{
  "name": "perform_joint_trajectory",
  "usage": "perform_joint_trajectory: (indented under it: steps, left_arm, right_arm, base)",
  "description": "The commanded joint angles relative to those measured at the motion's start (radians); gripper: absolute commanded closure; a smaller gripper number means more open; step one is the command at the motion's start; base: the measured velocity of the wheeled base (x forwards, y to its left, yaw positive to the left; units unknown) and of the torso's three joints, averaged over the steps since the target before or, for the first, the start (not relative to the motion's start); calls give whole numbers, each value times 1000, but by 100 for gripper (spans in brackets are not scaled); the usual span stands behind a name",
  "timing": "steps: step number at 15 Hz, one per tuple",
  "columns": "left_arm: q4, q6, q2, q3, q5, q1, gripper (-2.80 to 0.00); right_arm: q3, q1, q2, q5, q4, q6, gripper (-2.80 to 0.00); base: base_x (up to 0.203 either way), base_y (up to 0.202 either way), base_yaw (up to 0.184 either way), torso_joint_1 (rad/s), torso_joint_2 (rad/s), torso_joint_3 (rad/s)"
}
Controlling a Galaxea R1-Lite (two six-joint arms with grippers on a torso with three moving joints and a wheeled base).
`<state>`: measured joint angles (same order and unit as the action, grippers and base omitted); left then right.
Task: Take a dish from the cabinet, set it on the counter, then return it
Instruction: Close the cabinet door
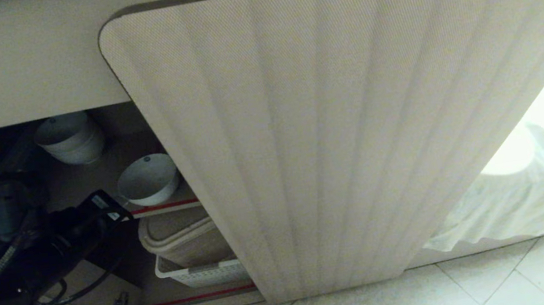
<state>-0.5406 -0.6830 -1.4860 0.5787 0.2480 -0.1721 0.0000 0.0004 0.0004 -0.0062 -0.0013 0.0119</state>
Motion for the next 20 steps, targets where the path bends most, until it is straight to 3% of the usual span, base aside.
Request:
perform_joint_trajectory:
  steps: [1, 8, 20]
  left_arm:
    - [-2, 0, 33, -13, 2, -3, 0]
    - [10, 54, 206, -149, 4, -3, 0]
    - [11, 217, 591, -476, 20, 24, 0]
  right_arm:
    - [0, 0, 0, 0, 0, 0, 0]
    - [0, 1, 1, 0, 0, 0, 0]
    - [0, 0, 0, 0, 0, 0, 0]
  base:
    - [0, 0, 0, 0, 0, 0]
    - [0, 0, 0, 0, 0, 0]
    - [0, 0, 0, 0, 0, 0]
